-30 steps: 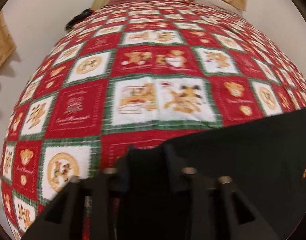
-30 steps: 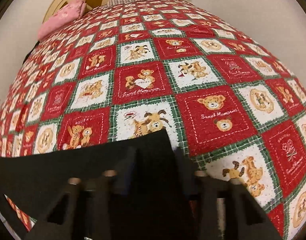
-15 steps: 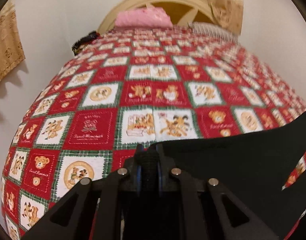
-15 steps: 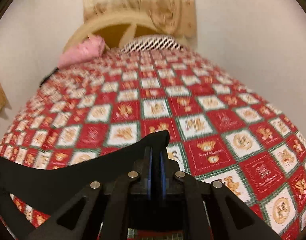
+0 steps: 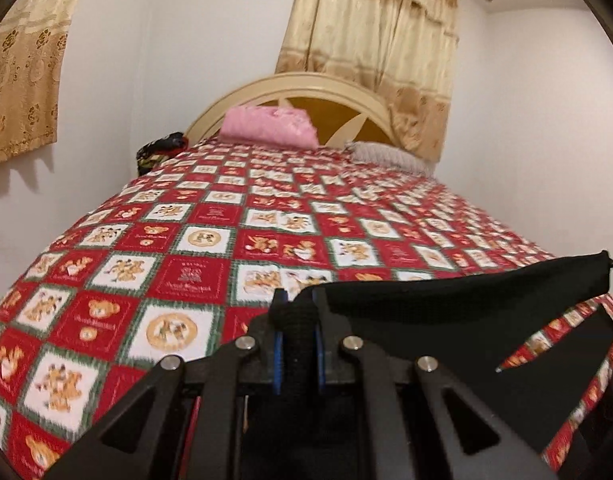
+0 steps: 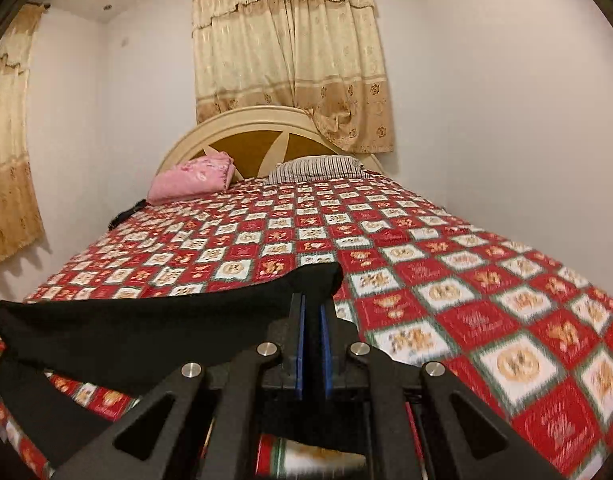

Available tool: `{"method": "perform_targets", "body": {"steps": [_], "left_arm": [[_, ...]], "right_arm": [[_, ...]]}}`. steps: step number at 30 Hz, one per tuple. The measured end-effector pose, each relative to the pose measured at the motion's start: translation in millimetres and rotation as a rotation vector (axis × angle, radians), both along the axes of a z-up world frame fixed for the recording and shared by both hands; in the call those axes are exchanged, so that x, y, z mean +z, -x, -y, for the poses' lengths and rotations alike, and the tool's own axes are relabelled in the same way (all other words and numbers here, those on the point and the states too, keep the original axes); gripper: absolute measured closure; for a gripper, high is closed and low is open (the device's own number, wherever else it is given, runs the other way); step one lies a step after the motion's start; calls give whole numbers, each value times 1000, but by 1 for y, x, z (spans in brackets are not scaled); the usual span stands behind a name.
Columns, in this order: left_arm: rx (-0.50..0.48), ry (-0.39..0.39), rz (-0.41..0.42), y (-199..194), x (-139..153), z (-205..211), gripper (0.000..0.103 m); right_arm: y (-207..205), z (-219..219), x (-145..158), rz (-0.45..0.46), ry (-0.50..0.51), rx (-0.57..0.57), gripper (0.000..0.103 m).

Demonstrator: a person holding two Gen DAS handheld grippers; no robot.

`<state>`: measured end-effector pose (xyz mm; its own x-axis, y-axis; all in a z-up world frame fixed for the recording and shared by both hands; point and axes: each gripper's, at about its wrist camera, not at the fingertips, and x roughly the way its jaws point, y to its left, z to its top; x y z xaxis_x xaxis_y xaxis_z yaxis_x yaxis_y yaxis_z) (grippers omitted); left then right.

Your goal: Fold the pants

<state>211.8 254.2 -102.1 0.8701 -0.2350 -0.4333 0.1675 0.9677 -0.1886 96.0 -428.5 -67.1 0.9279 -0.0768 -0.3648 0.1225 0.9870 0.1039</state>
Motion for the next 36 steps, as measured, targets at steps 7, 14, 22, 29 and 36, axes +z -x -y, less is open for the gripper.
{"method": "perform_targets", "body": {"steps": [7, 14, 22, 29, 36], "left_arm": [[-73, -11, 57, 58, -22, -2, 90], [-98, -46, -8, 82, -56, -1, 86], [-99, -105, -28, 103, -71, -2, 74], [-29, -201, -37, 129, -70, -27, 21], [39, -265, -94, 152, -79, -52, 21]], "right_arm": [[54, 7, -31, -32, -39, -9, 97], [92, 20, -59, -99, -64, -49, 97], [104, 25, -75, -162, -48, -76, 97], [119, 27, -73, -249, -40, -90, 65], [145, 3, -38, -194, 38, -109, 52]]}}
